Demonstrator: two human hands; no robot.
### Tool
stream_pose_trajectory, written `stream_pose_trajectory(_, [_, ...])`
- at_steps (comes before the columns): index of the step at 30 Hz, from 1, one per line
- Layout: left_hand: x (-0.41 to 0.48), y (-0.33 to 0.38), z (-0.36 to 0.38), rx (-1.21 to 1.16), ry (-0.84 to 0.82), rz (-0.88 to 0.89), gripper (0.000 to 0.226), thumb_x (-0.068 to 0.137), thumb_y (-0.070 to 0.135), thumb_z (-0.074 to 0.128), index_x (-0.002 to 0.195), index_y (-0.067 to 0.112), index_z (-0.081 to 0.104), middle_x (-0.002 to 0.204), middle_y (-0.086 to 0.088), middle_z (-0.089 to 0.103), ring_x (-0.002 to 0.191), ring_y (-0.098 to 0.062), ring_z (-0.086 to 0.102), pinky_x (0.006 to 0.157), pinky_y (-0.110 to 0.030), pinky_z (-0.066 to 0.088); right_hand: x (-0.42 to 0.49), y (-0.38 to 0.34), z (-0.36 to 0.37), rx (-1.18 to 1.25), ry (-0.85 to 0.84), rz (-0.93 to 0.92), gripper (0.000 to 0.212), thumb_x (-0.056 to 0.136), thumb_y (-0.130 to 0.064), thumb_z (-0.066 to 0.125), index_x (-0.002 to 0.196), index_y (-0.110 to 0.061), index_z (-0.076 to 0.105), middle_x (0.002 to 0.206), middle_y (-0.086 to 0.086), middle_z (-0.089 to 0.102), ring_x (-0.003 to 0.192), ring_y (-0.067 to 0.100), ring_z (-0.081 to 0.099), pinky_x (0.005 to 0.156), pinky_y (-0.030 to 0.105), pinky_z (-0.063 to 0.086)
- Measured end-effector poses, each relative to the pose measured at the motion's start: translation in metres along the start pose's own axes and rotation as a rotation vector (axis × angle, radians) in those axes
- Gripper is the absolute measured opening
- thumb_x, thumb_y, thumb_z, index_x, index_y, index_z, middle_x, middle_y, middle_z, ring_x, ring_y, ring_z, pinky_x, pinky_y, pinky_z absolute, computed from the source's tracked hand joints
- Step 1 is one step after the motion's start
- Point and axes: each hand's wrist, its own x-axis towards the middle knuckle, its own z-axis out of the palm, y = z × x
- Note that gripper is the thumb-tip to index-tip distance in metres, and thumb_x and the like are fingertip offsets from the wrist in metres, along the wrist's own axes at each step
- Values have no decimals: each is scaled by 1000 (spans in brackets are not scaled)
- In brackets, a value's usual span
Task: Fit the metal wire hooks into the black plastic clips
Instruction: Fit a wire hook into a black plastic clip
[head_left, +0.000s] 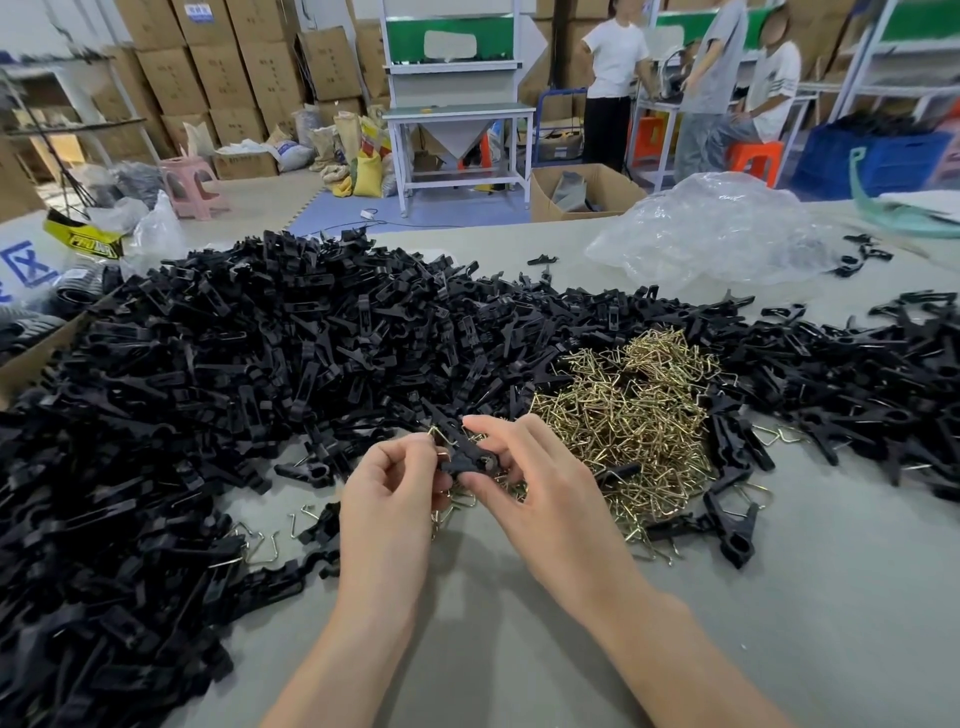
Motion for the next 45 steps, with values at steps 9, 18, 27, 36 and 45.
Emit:
stream_pose_trajectory(9, [-2,-1,1,72,64,115,14,95,26,61,88,18,70,72,4,72,62,-6,62,58,-18,51,-1,1,1,23,45,-24,36,89,-15,76,124,-17,66,103,-8,58,92,-11,49,86,6,41])
stream_pose_trajectory(18, [-1,4,-1,-38,-32,8,19,97,25,62,85,13,72,69,1,68,62,-9,62,56,-18,53,0,2,0,43,50,3,35,90,-16,75,123,-22,65,104,-16,55,96,-21,48,85,0,37])
stream_pose_trajectory(27, [-2,8,-4,26,-30,20,16,94,22,61,87,12,72,69,1,70,58,-7,61,52,-17,49,-1,2,0,40,77,-18,39,89,-16,76,126,-20,64,105,-19,53,100,-22,48,88,1,38])
stream_pose_trajectory(36, [-9,6,-1,151,-22,99,15,96,25,61,85,19,70,74,-2,73,62,-8,62,58,-19,51,-1,4,1,29,78,-43,39,90,-14,76,127,-18,64,105,-16,56,97,-18,49,87,3,41])
stream_pose_trajectory(45, [-5,6,-5,90,-266,-147,39,101,11,41,81,13,75,74,-5,69,64,-13,64,55,-26,52,-2,-3,2,146,22,-29,24,94,-35,67,115,-26,71,97,-11,51,91,5,57,83,18,47])
